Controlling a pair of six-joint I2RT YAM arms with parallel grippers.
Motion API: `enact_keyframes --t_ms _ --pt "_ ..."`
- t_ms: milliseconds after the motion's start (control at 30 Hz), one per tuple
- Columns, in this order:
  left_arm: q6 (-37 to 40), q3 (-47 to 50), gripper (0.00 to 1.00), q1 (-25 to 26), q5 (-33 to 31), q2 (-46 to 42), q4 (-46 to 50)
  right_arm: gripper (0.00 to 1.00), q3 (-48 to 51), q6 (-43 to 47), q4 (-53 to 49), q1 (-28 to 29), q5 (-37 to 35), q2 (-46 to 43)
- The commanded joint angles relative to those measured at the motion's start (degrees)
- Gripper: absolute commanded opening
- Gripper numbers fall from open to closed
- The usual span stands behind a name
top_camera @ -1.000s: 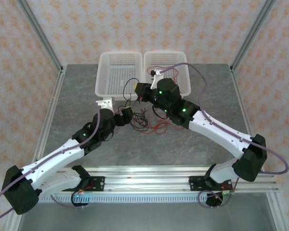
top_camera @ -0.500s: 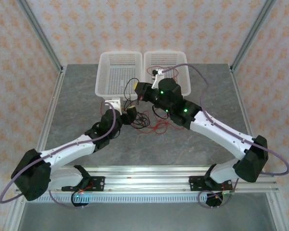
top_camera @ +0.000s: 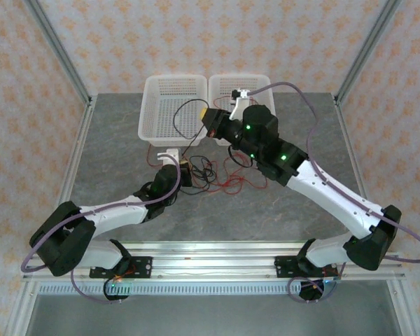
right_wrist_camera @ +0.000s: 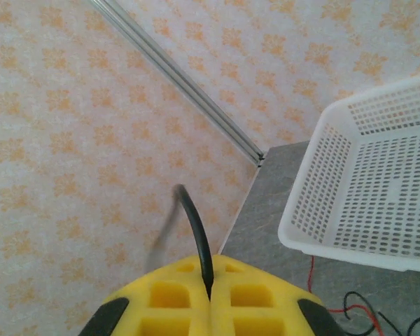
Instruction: Untangle the cables
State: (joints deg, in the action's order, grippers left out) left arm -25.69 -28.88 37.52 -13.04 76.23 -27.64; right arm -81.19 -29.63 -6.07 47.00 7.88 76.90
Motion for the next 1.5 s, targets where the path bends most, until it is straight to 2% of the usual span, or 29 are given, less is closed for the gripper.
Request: enact_keyframes --t_ms 0,300,533,600,667,833,1033,1100,1233,1367,1467 --pt "-3.9 3.9 0.00 -0.1 -1.8 1.4 -1.2 0.00 -6.0 2.9 -0.3 -1.5 -2.4 -2.4" --pt "-7.6 9.1 0.00 -0.1 -2.3 1.9 -2.8 0.00 -17.0 7.0 -5.0 -4.8 -2.5 0.8" --pt "-10.6 12.1 0.00 -0.1 -0.7 2.4 -3.5 0.00 -30.4 11.1 -10.5 -5.5 -3.5 7.7" --pt "-10.9 12.7 0.15 -0.1 0.2 1.4 -3.4 0.00 -32.5 11.6 -11.2 -5.5 -3.3 9.1" --pt "-10.9 13.2 0.35 -0.1 0.8 -0.9 -3.1 0.00 -32.5 11.4 -10.9 -5.5 -2.5 9.9" --pt "-9.2 12.0 0.60 -0.1 0.6 -9.5 2.3 0.00 -29.2 10.0 -8.7 -5.5 -0.3 10.8" --pt "-5.7 8.4 0.86 -0.1 -0.1 -20.9 12.2 0.00 -27.2 9.7 -7.1 -5.6 0.1 12.4" --pt "-4.8 6.9 0.92 -0.1 -0.2 -24.2 15.9 0.00 -28.0 10.1 -6.8 -5.7 0.3 13.7" --pt "-3.6 3.3 0.99 -0.1 -0.8 -30.7 23.9 0.00 -32.1 11.5 -7.2 -5.9 1.1 17.6" --pt "-3.7 0.2 0.99 -0.1 -1.9 -36.3 30.3 0.00 -36.9 13.0 -7.7 -6.0 1.6 22.9" --pt "-6.7 -1.9 0.99 -0.1 -3.9 -38.9 34.6 0.00 -41.2 14.5 -8.8 -6.2 1.4 28.0"
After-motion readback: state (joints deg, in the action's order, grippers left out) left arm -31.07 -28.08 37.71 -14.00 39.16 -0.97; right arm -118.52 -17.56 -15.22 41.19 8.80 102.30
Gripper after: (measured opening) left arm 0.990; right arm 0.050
